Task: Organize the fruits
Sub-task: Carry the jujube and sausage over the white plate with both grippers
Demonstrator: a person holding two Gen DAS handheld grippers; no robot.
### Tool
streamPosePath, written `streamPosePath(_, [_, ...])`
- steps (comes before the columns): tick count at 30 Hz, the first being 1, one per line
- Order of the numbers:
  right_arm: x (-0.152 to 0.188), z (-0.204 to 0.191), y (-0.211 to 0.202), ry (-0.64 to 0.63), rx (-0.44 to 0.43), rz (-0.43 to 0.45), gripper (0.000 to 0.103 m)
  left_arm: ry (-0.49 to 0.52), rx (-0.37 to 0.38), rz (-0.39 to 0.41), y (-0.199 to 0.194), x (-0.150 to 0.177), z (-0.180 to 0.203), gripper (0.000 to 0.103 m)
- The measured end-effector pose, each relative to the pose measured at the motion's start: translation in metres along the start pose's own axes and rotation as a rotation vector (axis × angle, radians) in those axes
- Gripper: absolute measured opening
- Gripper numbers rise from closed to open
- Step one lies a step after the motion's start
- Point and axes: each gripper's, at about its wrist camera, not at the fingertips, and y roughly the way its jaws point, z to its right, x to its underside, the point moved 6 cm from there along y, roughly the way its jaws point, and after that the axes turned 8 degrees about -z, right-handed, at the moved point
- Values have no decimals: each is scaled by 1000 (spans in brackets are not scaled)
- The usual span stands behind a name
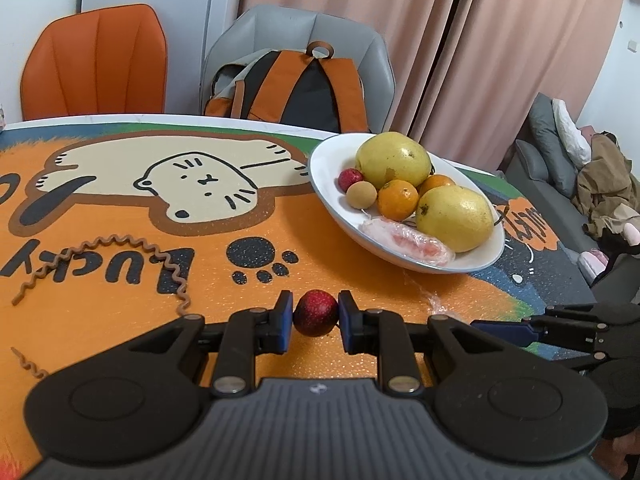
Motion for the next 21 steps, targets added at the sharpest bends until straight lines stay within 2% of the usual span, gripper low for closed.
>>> streamPosePath(21, [-28,10,-61,51,-6,171,38,31,26,97,-34,-22,20,22])
